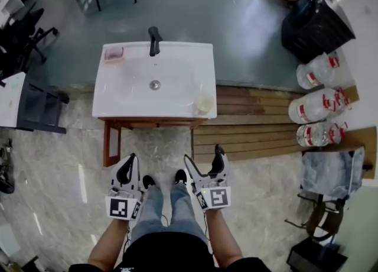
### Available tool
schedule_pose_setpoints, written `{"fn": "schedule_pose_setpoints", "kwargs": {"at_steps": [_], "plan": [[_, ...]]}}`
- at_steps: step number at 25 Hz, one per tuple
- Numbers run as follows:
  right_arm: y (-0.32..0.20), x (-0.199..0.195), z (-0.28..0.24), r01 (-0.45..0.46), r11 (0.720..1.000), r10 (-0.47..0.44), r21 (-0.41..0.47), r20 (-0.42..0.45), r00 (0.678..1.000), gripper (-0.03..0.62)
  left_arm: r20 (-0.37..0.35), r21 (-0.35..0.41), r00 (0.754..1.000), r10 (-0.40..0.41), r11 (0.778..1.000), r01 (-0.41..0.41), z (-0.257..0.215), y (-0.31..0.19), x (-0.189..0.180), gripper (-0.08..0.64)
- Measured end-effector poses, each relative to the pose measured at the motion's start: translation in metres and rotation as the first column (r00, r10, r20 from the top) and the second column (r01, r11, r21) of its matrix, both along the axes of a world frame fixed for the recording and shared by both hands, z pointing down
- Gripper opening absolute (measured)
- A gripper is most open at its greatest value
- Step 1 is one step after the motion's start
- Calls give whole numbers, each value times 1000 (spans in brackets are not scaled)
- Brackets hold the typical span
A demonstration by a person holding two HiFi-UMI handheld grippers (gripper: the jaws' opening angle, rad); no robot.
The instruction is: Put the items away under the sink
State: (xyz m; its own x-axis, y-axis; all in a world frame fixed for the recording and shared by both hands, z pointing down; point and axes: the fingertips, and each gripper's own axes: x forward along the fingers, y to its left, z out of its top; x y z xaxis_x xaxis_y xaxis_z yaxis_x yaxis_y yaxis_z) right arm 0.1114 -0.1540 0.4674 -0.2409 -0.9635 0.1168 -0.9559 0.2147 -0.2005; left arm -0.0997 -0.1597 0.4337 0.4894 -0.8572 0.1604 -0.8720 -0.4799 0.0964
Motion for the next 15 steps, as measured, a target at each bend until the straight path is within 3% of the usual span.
{"fn": "schedule_pose_setpoints", "kwargs": {"at_steps": [7,15], "plan": [[-31,-1,74,-28,999,28,-22,6,1000,463,0,-34,1000,24,999,-24,80,-26,13,6],[-72,5,123,-64,998,64,-6,-18,998,447,-13,-47,1000,21,999,-22,143,-44,21,6]]}}
